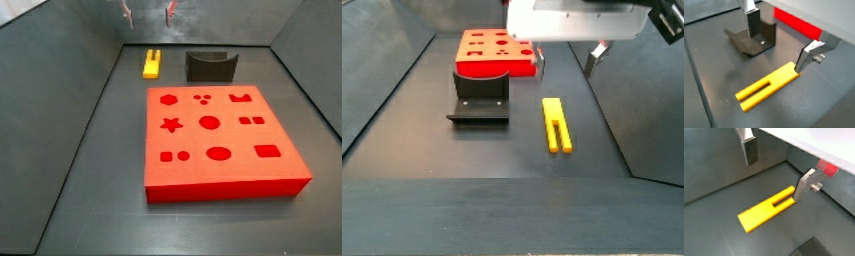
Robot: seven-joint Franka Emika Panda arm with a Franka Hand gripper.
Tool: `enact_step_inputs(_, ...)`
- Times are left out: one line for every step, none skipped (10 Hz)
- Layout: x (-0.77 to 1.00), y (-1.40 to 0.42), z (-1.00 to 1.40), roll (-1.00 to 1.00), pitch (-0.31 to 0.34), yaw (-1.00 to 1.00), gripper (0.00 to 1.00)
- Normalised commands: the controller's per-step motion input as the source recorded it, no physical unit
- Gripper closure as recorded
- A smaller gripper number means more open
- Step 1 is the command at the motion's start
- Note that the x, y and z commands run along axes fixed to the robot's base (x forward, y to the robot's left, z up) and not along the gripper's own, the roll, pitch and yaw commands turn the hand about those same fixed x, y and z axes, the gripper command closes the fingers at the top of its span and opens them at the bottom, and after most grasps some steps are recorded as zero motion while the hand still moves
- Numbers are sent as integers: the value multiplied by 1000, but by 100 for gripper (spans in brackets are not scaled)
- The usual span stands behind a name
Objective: Pick up the square-circle object. Move up. Rotate the square-circle object. Place the square-circle object on the fixture. Regrasp the square-circle object. Move to above the board. Insert the square-circle object.
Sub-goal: Rotate the square-circle object.
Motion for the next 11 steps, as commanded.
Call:
enact_step_inputs(49, 9, -195, 0, -2, 1000, 0)
enact_step_inputs(35, 5, -85, 0, -1, 1000, 0)
enact_step_inputs(28, 3, -50, 0, -1, 1000, 0)
enact_step_inputs(28, 3, -48, 0, -1, 1000, 0)
enact_step_inputs(28, 3, -47, 0, -1, 1000, 0)
enact_step_inputs(30, 3, -45, 0, -2, 1000, 0)
enact_step_inputs(30, 3, -43, 0, -2, 1000, 0)
enact_step_inputs(31, 3, -42, 0, -2, 1000, 0)
enact_step_inputs(31, 3, -41, 1, -2, 1000, 0)
enact_step_inputs(31, 3, -41, 1, -2, 1000, 0)
enact_step_inputs(32, 3, -40, 1, -2, 1000, 0)
